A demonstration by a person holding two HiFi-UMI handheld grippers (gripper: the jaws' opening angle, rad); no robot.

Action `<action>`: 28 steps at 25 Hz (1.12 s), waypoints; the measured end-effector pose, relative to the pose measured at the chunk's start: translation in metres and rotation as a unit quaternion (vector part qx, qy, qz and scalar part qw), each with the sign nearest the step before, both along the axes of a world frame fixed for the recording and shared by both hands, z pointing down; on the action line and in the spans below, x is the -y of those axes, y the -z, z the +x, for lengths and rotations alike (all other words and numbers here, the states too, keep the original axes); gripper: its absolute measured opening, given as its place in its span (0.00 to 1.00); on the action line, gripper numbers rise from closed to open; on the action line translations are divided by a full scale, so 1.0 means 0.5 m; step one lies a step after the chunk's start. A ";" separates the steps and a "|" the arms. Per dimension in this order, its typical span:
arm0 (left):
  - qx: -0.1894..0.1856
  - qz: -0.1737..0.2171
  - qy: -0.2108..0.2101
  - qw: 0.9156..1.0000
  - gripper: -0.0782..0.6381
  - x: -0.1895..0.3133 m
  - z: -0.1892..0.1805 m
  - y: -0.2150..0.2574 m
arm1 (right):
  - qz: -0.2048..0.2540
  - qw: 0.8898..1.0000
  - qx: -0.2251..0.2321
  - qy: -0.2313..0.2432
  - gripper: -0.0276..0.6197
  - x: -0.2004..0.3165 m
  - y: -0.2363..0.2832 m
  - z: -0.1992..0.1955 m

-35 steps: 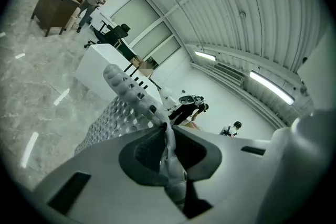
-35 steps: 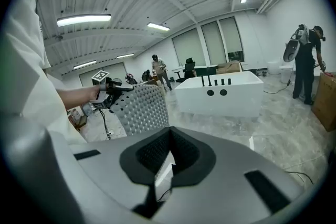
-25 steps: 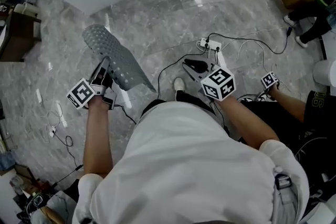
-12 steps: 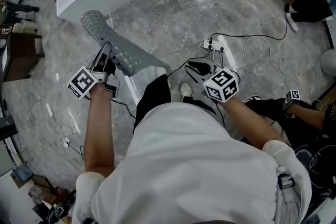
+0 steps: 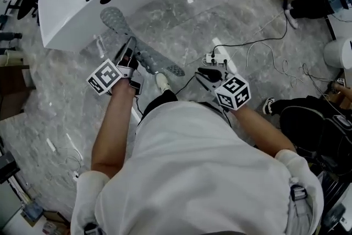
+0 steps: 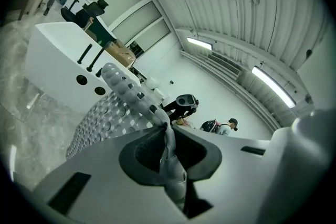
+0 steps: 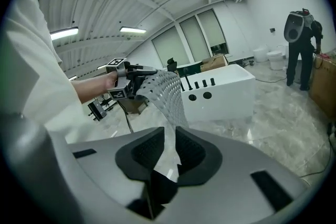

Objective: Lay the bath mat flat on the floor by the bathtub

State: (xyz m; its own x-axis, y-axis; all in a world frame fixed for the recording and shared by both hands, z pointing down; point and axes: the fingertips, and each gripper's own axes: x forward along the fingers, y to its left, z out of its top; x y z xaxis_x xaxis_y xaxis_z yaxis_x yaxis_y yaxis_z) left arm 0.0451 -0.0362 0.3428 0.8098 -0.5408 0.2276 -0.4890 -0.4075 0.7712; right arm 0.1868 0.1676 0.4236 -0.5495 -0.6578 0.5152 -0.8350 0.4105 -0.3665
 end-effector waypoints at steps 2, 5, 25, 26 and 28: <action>-0.003 -0.006 -0.020 1.000 0.18 0.042 0.036 -0.012 | -0.005 1.000 -0.005 -0.006 0.16 0.047 0.010 -0.007; 0.002 -0.001 -0.053 0.999 0.18 0.119 0.090 -0.022 | -0.008 1.000 0.001 -0.028 0.16 0.128 0.019 -0.019; 0.019 -0.057 -0.076 0.995 0.18 0.606 0.668 -0.190 | -0.067 0.996 0.058 0.005 0.14 0.544 -0.074 0.267; 0.012 -0.061 -0.071 0.996 0.18 0.629 0.696 -0.202 | -0.073 0.996 0.059 0.008 0.14 0.557 -0.087 0.287; -0.004 -0.067 -0.061 0.996 0.18 0.673 0.746 -0.227 | -0.088 0.994 0.060 0.012 0.14 0.578 -0.116 0.320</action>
State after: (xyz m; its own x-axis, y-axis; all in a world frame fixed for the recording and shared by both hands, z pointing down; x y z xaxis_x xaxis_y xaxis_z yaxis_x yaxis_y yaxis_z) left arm 0.4183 -0.3727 0.4565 0.8699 -0.4036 0.2833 -0.4350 -0.3573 0.8265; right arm 0.3469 -0.1213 0.4814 -0.6278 -0.5491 0.5517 -0.7722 0.3501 -0.5303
